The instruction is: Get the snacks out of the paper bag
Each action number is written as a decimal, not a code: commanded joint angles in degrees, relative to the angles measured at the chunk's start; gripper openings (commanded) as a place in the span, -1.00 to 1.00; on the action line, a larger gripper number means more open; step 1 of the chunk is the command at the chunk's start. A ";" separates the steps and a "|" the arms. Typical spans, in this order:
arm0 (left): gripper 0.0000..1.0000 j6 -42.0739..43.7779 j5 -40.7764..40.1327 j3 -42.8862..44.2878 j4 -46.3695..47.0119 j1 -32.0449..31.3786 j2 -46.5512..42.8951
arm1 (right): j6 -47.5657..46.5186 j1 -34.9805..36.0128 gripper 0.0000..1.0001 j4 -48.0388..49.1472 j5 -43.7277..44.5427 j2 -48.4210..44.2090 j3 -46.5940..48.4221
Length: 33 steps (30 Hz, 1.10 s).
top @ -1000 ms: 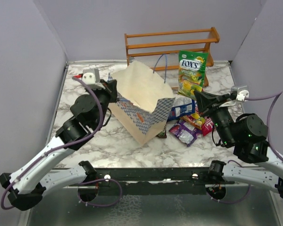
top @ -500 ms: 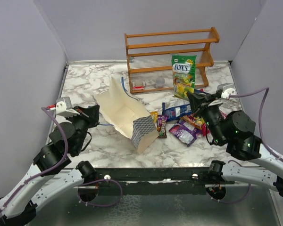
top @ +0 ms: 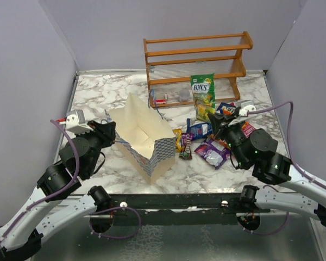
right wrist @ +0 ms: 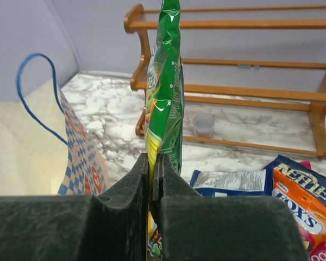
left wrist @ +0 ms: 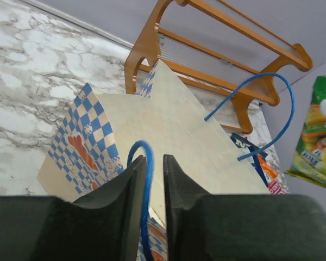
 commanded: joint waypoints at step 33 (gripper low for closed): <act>0.99 31.23 9.33 38.20 1.98 0.13 27.17 | 27.08 -38.30 -0.98 -2.94 -57.89 25.94 -6.44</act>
